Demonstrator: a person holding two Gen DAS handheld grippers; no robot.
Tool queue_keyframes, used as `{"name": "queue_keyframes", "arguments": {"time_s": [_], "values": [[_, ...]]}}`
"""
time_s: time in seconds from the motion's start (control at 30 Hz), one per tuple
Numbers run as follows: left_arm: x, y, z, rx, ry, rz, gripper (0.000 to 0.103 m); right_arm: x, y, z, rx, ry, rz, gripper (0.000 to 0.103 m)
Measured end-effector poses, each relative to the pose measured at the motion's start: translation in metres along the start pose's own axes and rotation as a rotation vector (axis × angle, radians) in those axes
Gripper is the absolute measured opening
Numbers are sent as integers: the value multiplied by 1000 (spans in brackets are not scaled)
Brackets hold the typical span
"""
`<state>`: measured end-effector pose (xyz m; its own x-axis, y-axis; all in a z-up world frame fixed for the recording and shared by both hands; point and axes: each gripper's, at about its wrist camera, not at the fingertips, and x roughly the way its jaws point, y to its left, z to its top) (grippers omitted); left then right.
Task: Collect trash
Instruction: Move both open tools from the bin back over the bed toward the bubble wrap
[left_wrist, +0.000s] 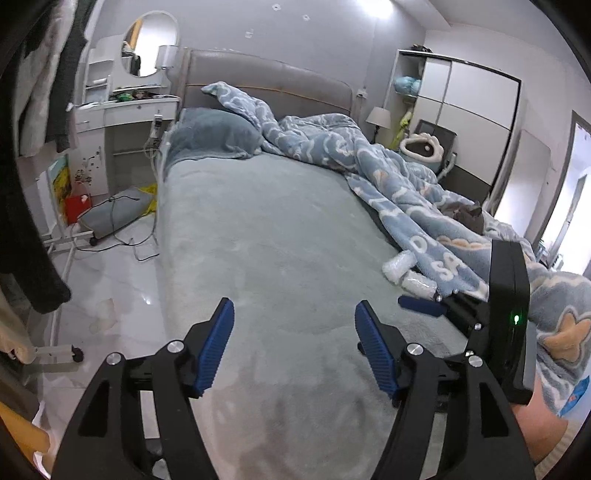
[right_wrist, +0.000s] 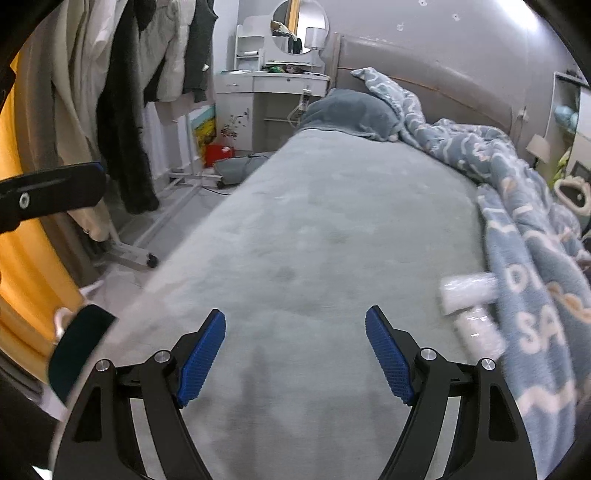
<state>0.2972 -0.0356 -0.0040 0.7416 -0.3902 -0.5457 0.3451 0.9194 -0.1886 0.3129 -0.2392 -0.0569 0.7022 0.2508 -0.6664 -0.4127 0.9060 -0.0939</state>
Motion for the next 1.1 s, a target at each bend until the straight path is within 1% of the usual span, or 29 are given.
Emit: {"name": "queue_keyframes", "arguments": {"time_s": [0.1, 0.17, 0.23, 0.3, 0.37, 0.5, 0.63, 0.7, 0.8, 0.9, 0.93, 1.03, 1.1], "values": [[18, -6, 1, 20, 10, -8, 70, 3, -11, -1, -17, 3, -24, 79], [28, -7, 2, 14, 19, -10, 71, 7, -24, -2, -18, 8, -45, 79], [38, -7, 3, 17, 30, -4, 71, 8, -40, -2, 20, 7, -50, 79], [46, -11, 5, 44, 28, 8, 72, 9, -55, -3, 66, 3, -56, 79], [57, -15, 9, 65, 30, -3, 73, 10, -74, -4, 111, -2, -68, 79], [79, -19, 12, 102, 43, -34, 73, 19, -95, -7, 119, 16, -93, 79], [105, -25, 12, 150, 94, -103, 73, 23, -112, -13, 129, 28, -91, 79], [116, -24, 13, 157, 114, -139, 73, 25, -121, -15, 135, 33, -93, 79], [130, -19, 16, 113, 131, -180, 73, 33, -136, -20, 160, 56, -90, 79], [142, -15, 20, 63, 152, -243, 73, 41, -146, -24, 182, 79, -72, 79], [147, -15, 22, 57, 157, -254, 74, 44, -147, -26, 180, 90, -61, 75], [159, -23, 25, 80, 167, -264, 74, 49, -150, -28, 172, 109, -47, 71], [168, -34, 28, 102, 177, -286, 74, 50, -152, -30, 176, 113, -50, 66]]}}
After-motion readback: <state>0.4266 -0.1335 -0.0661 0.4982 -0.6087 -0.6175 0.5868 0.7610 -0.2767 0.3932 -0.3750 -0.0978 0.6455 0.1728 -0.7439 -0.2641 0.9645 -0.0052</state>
